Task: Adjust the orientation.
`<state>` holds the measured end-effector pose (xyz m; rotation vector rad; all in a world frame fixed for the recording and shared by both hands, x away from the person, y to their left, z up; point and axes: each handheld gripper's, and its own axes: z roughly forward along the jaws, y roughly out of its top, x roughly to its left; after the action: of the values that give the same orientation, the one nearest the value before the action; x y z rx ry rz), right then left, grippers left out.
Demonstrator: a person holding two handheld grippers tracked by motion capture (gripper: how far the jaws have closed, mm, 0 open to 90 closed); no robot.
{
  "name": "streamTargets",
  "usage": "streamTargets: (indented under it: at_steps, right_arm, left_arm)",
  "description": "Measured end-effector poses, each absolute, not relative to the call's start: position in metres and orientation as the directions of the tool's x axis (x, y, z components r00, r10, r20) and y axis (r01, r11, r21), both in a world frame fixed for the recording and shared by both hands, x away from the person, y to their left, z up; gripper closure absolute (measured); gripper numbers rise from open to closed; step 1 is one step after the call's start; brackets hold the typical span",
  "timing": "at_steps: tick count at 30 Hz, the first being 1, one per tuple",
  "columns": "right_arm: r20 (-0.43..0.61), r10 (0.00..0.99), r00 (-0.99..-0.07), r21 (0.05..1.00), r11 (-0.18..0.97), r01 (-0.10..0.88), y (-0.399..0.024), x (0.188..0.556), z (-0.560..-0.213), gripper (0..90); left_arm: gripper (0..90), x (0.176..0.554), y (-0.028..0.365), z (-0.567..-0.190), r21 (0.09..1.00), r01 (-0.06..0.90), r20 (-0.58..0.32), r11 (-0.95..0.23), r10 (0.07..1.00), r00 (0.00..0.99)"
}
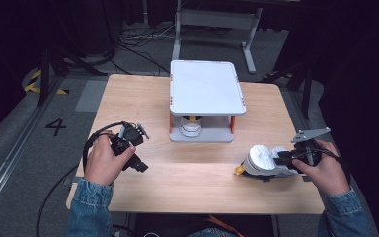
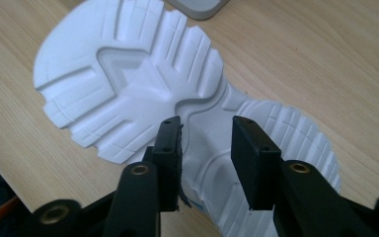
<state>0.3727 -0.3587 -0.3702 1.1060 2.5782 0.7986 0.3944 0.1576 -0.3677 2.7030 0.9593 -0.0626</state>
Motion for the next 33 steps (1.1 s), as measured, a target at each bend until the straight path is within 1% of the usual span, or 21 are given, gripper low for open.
streamTargets:
  at_steps: [1, 5, 6, 7, 11, 12, 13, 17, 19, 22, 24, 25, 26, 27, 28, 30, 32, 33]
  right_arm:
    - [0.000, 0.724, -0.690, 0.558, 0.573, 0.601, -0.357, 0.374, -0.373, 66.3]
    - [0.001, 0.720, -0.694, 0.548, 0.580, 0.603, -0.357, 0.375, -0.374, 68.9]
    - [0.007, 0.721, -0.692, 0.533, 0.583, 0.613, -0.358, 0.373, -0.374, 71.0]
    - [0.017, 0.723, -0.690, 0.526, 0.581, 0.621, -0.358, 0.372, -0.375, 71.3]
    - [0.036, 0.718, -0.695, 0.495, 0.591, 0.637, -0.358, 0.368, -0.375, 74.1]
    - [0.057, 0.716, -0.696, 0.470, 0.596, 0.651, -0.358, 0.365, -0.375, 77.1]
    - [0.057, 0.716, -0.696, 0.470, 0.596, 0.651, -0.358, 0.365, -0.375, 77.1]
    - [0.073, 0.712, -0.698, 0.380, 0.627, 0.680, -0.358, 0.358, -0.375, 86.8]
    - [0.093, 0.711, -0.697, 0.321, 0.641, 0.697, -0.360, 0.355, -0.378, 88.8]
    - [0.132, 0.712, -0.690, 0.235, 0.654, 0.719, -0.363, 0.352, -0.384, 90.0]
    - [0.154, 0.709, -0.688, 0.179, 0.665, 0.725, -0.363, 0.350, -0.387, 90.0]
    - [0.154, 0.709, -0.688, 0.179, 0.665, 0.725, -0.363, 0.350, -0.387, 90.0]
    - [0.168, 0.707, -0.687, 0.147, 0.672, 0.726, -0.363, 0.350, -0.390, 90.0]
    - [0.170, 0.708, -0.685, 0.092, 0.681, 0.726, -0.362, 0.351, -0.396, 90.0]
    - [0.158, 0.711, -0.685, 0.083, 0.681, 0.727, -0.362, 0.351, -0.398, 89.8]
    - [0.090, 0.731, -0.676, 0.102, 0.669, 0.736, -0.363, 0.355, -0.402, 79.6]
    - [0.021, 0.748, -0.663, 0.158, 0.652, 0.741, -0.364, 0.360, -0.409, 75.2]
    - [0.021, 0.748, -0.663, 0.158, 0.652, 0.741, -0.364, 0.360, -0.409, 75.2]
  left_arm:
    - [17.9, 0.395, 0.157, -0.367, 0.232, 0.638, -0.134, -0.734, 0.625, 0.769]
    - [18.0, 0.396, 0.157, -0.368, 0.236, 0.643, -0.123, -0.728, 0.634, 0.763]
    - [18.0, 0.397, 0.156, -0.368, 0.250, 0.648, -0.121, -0.720, 0.641, 0.758]
    - [18.0, 0.398, 0.156, -0.367, 0.264, 0.648, -0.118, -0.714, 0.643, 0.757]
    - [18.1, 0.399, 0.153, -0.364, 0.282, 0.653, -0.096, -0.702, 0.657, 0.748]
    - [18.1, 0.400, 0.152, -0.364, 0.287, 0.652, -0.094, -0.702, 0.656, 0.749]
    - [18.1, 0.400, 0.150, -0.365, 0.283, 0.656, -0.099, -0.700, 0.659, 0.746]
    - [19.3, 0.404, 0.147, -0.364, 0.276, 0.648, -0.087, -0.710, 0.652, 0.753]
    - [19.4, 0.405, 0.144, -0.363, 0.266, 0.646, -0.064, -0.715, 0.656, 0.752]
    - [22.2, 0.408, 0.139, -0.362, 0.248, 0.638, -0.027, -0.729, 0.653, 0.757]
    - [22.4, 0.409, 0.137, -0.363, 0.251, 0.636, -0.019, -0.730, 0.653, 0.757]
    - [22.4, 0.409, 0.137, -0.363, 0.251, 0.636, -0.019, -0.730, 0.653, 0.757]
    - [22.4, 0.410, 0.136, -0.362, 0.248, 0.631, -0.018, -0.735, 0.647, 0.762]
    - [22.5, 0.410, 0.135, -0.362, 0.252, 0.631, -0.017, -0.733, 0.649, 0.761]
    - [22.4, 0.410, 0.135, -0.362, 0.252, 0.631, -0.017, -0.733, 0.649, 0.761]
    - [22.4, 0.411, 0.134, -0.361, 0.256, 0.629, -0.022, -0.734, 0.646, 0.763]
    - [22.1, 0.411, 0.134, -0.361, 0.256, 0.629, -0.022, -0.734, 0.646, 0.763]
    - [21.9, 0.411, 0.134, -0.361, 0.256, 0.629, -0.022, -0.734, 0.646, 0.763]
